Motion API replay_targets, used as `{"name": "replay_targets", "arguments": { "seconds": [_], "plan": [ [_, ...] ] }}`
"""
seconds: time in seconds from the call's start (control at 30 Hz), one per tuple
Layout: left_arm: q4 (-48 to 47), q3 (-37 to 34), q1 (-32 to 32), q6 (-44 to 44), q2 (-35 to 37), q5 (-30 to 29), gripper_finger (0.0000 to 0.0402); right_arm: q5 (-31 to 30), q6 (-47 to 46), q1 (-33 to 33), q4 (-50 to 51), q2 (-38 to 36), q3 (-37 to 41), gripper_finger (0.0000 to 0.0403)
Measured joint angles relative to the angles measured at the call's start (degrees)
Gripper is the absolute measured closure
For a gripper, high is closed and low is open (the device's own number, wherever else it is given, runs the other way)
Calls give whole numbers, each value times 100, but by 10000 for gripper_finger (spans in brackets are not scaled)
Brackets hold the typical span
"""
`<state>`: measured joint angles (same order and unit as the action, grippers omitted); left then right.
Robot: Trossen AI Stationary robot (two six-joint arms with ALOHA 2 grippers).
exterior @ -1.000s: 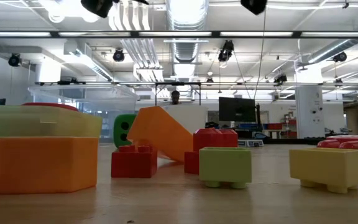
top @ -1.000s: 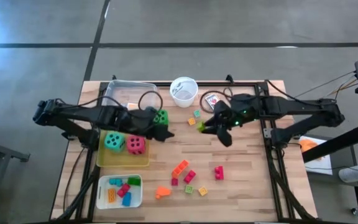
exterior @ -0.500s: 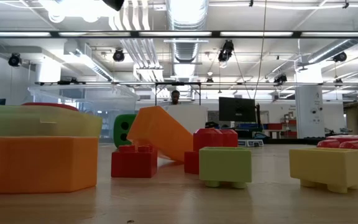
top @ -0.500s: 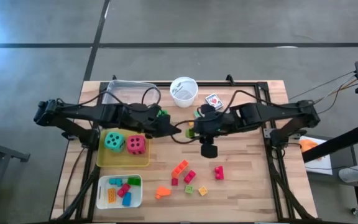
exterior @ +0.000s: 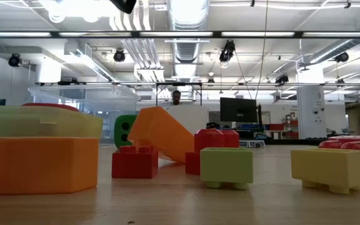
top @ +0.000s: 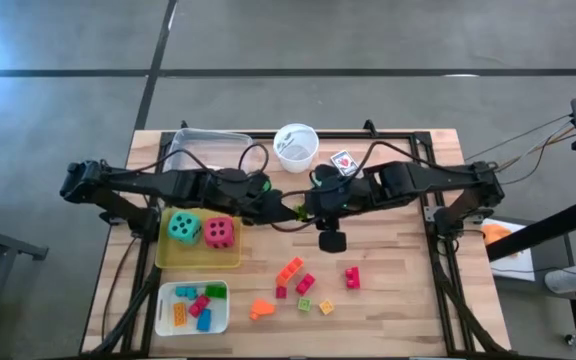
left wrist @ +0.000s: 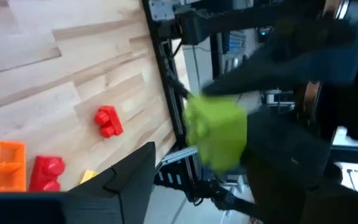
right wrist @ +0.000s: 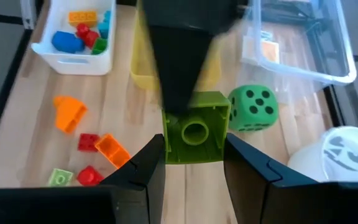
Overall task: Pick & Place Toys
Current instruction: Put the dark green game piece into the white bin
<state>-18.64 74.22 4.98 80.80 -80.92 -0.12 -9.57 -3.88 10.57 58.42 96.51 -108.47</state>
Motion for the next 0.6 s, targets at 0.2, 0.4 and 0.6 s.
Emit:
{"name": "replay_targets", "arguments": {
  "seconds": [0.2, 0.4, 0.6],
  "plan": [
    [143, -2, -31, 24, -44, -95, 156, 65, -1, 9, -113, 9, 4, 281],
    [319, -2, -27, 86, -225, 135, 156, 60, -34, -2, -158, 15, 7, 282],
    [318, -2, -27, 154, -259, 234, 158, 35, -72, -7, -192, 22, 11, 282]
  ]
}}
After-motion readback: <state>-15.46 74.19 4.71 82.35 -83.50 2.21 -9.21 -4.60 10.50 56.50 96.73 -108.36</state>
